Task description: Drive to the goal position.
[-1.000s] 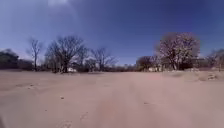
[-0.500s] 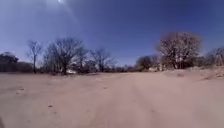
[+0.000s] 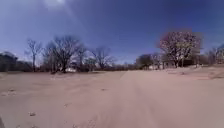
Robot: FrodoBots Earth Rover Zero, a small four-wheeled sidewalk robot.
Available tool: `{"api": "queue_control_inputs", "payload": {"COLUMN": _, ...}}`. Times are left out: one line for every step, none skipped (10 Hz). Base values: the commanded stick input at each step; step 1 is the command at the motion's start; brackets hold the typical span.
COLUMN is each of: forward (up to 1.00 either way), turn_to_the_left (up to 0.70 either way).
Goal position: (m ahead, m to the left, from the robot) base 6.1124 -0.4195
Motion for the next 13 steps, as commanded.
{"api": "queue_control_inputs", "payload": {"forward": 1.0, "turn_to_the_left": 0.0}}
{"api": "queue_control_inputs", "payload": {"forward": 1.0, "turn_to_the_left": 0.0}}
{"api": "queue_control_inputs", "payload": {"forward": 1.0, "turn_to_the_left": 0.0}}
{"api": "queue_control_inputs", "payload": {"forward": 1.0, "turn_to_the_left": 0.0}}
{"api": "queue_control_inputs", "payload": {"forward": 1.0, "turn_to_the_left": 0.0}}
{"api": "queue_control_inputs", "payload": {"forward": 1.0, "turn_to_the_left": 0.0}}
{"api": "queue_control_inputs", "payload": {"forward": 1.0, "turn_to_the_left": -0.11}}
{"api": "queue_control_inputs", "payload": {"forward": 1.0, "turn_to_the_left": -0.27}}
{"api": "queue_control_inputs", "payload": {"forward": 1.0, "turn_to_the_left": -0.2}}
{"api": "queue_control_inputs", "payload": {"forward": 1.0, "turn_to_the_left": 0.0}}
{"api": "queue_control_inputs", "payload": {"forward": 1.0, "turn_to_the_left": 0.0}}
{"api": "queue_control_inputs", "payload": {"forward": 1.0, "turn_to_the_left": 0.0}}
{"api": "queue_control_inputs", "payload": {"forward": 1.0, "turn_to_the_left": 0.0}}
